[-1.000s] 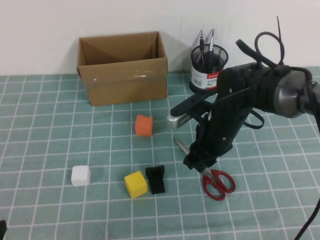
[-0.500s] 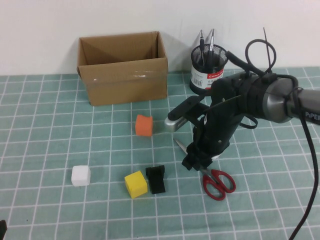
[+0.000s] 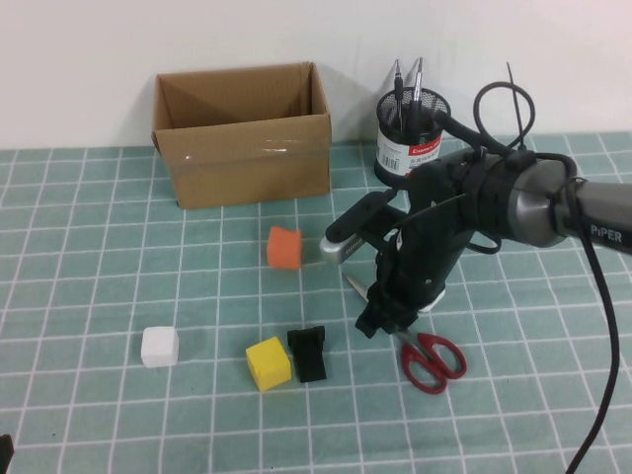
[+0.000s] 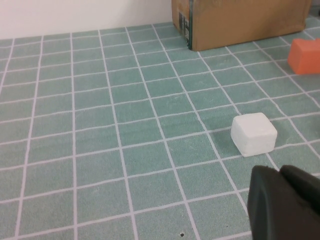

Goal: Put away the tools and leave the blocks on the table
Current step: Pick up the scissors from the table, then place the Scissors into the box

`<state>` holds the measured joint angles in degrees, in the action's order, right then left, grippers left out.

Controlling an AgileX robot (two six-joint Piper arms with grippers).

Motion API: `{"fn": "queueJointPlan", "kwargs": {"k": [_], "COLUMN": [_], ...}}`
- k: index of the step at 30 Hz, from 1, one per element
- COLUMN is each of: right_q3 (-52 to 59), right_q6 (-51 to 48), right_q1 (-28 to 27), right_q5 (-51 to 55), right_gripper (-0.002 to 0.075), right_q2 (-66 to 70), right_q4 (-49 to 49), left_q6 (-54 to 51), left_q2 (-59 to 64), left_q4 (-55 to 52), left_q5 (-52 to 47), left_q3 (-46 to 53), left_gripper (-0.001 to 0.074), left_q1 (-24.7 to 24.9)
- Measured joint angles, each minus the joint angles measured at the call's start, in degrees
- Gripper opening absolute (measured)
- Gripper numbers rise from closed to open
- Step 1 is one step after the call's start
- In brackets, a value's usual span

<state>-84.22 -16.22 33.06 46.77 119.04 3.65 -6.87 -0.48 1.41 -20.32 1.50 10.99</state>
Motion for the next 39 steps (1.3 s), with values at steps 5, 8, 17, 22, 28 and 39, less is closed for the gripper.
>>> {"fn": "queueJointPlan", "kwargs": {"k": [5,8,17,22,28,39], "right_q3": [-0.2,-0.1,-10.4,-23.2,-36.5,-50.7], "right_q6": [3.3,5.2,3.5,0.2,-4.3,-15.4], "right_q1": [0.3,1.2,3.1,3.1,3.1,3.0], "right_q5": [0.2,0.4,0.1,-9.8,-22.2,-27.9], "right_gripper": [0.0063,0.0058,0.0056,0.0056,0.0056,0.0056], "right_q2": [0.0,-0.7,-12.6,-9.7,1.3,18.9], "right_q4": [-0.7,-2.6,-7.0,-8.6,-9.2,-9.6], "left_q6": [0.0,0.0,0.0,0.0,0.0,0.0], "left_q2": [0.0,0.0,0.0,0.0,0.0,0.0], "left_q4": [0.0,0.0,0.0,0.0,0.0,0.0], "left_q5": [0.0,0.0,0.0,0.0,0.0,0.0], "left_q3": [0.0,0.0,0.0,0.0,0.0,0.0], "left_gripper": [0.0000,0.0000,0.0000,0.0000,0.0000,0.0000], "left_q1": [0.0,0.0,0.0,0.0,0.0,0.0]}}
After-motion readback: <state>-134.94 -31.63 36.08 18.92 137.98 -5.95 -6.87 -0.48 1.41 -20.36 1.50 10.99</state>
